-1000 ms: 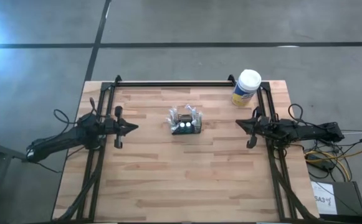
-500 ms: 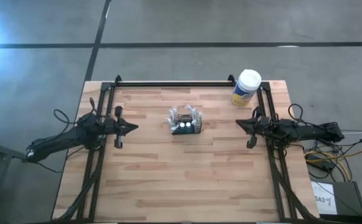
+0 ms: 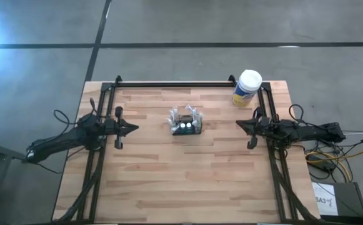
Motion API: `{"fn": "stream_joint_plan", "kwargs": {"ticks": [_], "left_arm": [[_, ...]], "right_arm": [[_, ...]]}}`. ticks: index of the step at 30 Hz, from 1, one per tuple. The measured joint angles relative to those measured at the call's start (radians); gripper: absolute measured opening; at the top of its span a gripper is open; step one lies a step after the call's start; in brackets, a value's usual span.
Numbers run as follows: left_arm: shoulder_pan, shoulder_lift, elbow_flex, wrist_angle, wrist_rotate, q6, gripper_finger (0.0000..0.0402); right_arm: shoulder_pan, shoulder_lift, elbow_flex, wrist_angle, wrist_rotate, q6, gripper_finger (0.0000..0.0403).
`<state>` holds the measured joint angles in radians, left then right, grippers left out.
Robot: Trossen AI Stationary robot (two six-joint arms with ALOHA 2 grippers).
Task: Pick & Place toothbrushing station
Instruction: Return to Home Position
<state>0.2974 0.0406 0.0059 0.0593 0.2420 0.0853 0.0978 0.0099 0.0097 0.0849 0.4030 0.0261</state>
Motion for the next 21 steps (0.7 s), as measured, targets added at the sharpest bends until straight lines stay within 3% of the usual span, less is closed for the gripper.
{"fn": "stream_joint_plan", "kwargs": {"ticks": [21], "left_arm": [[0.0,0.0,0.0,0.0,0.0,0.0,0.0014]], "right_arm": [[0.0,-0.001,0.0,0.0,0.0,0.0,0.0008]]}}
